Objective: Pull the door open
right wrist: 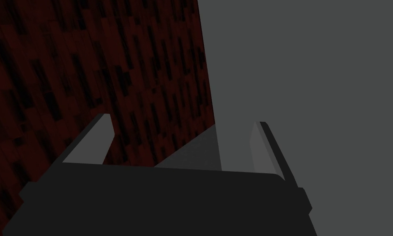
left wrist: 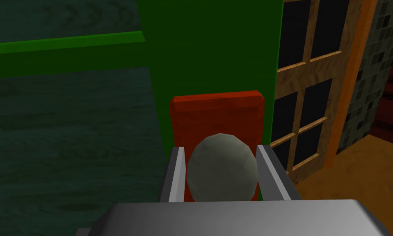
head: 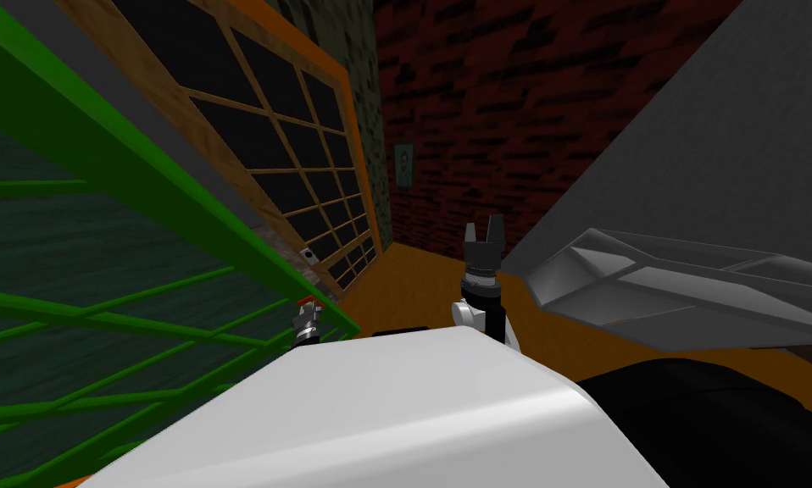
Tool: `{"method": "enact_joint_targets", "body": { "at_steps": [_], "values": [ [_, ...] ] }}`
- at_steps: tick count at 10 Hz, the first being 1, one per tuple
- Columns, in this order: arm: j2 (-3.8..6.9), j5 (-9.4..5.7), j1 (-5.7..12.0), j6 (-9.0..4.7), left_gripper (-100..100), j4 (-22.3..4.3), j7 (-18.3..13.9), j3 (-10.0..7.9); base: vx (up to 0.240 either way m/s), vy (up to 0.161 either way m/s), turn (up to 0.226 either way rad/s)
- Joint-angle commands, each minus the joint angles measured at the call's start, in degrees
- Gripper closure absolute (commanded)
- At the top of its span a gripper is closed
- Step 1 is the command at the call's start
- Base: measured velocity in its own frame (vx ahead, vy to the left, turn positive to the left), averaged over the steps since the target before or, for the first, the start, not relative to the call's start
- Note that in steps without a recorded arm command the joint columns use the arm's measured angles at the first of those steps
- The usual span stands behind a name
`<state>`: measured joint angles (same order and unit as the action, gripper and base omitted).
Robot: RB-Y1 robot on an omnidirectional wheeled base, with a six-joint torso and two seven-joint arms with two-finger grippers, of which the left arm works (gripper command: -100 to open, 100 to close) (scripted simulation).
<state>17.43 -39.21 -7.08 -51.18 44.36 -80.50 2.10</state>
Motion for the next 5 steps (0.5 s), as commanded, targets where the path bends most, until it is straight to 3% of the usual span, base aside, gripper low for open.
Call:
{"method": "enact_joint_targets", "body": {
  "at_steps": [1, 5],
  "values": [
    [0.06, 0.33, -0.62, 0.34, 100, 0.9, -0.45, 0.82, -0.174, 0.022, -0.071],
    [0.99, 1.62, -1.46, 0.37, 100, 2.24, -2.56, 3.57, -0.194, -0.007, -0.058]
  ]
}}
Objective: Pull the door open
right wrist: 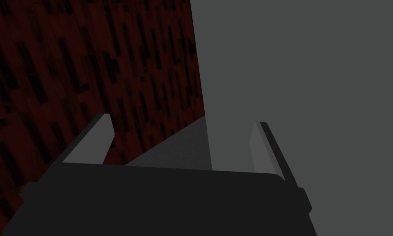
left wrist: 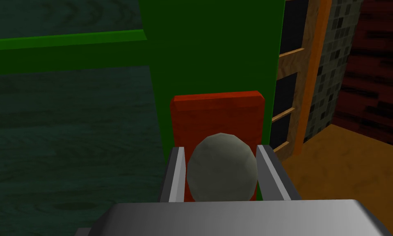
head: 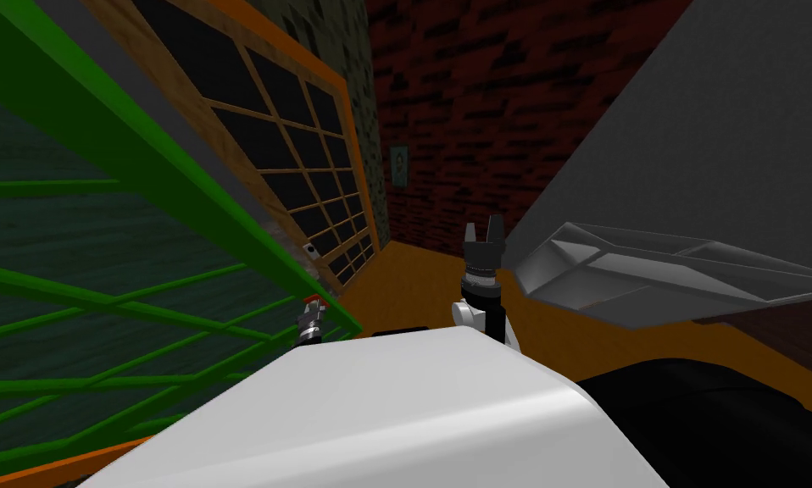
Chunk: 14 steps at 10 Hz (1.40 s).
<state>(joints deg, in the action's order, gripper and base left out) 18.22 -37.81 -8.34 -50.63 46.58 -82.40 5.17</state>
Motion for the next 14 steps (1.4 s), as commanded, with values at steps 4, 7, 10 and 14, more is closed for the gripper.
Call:
{"method": "enact_joint_targets", "body": {
  "at_steps": [4, 7, 10, 14],
  "values": [
    [1.04, 1.38, -0.96, -0.16, 100, 1.24, -2.56, 3.0, -0.197, -0.003, -0.05],
    [1.55, 1.95, -1.4, -0.61, 100, 1.35, -3.26, 4.07, -0.153, 0.006, -0.051],
    [2.76, 3.05, -2.42, -1.36, 100, 2.28, -4.87, 6.26, -0.193, 0.015, -0.068],
    [4.16, 4.31, -3.61, -2.22, 100, 3.35, -6.73, 8.78, -0.176, 0.015, -0.063]
  ]
}}
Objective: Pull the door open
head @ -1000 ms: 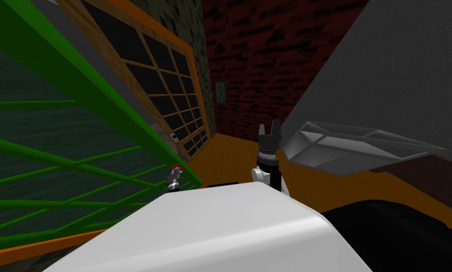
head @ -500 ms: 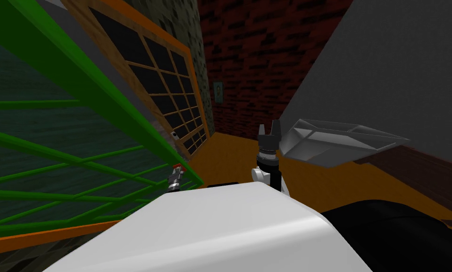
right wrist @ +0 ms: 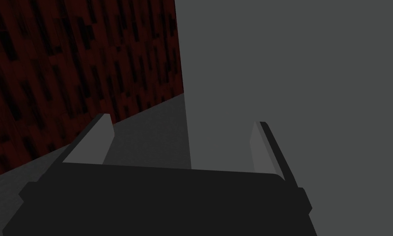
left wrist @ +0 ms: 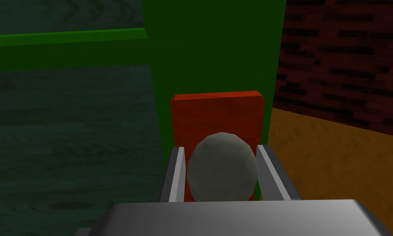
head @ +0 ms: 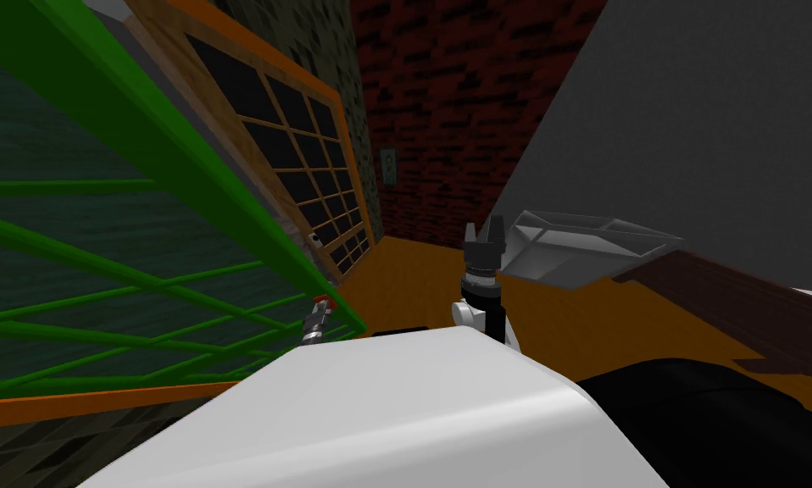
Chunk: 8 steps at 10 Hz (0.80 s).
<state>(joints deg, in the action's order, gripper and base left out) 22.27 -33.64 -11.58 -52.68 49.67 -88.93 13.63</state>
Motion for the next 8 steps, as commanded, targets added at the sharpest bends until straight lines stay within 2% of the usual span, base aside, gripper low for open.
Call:
{"method": "enact_joint_targets", "body": {
  "at_steps": [1, 2, 8],
  "values": [
    [0.31, 0.33, -0.53, -0.28, 100, 0.41, -0.47, 0.67, -0.187, -0.013, -0.027],
    [0.29, 0.22, -0.13, -0.28, 100, 0.08, -0.4, 0.39, -0.083, -0.005, -0.008],
    [2.9, 2.04, -2.51, -3.36, 100, 0.32, -3.76, 3.7, -0.172, 0.024, -0.092]
  ]
}}
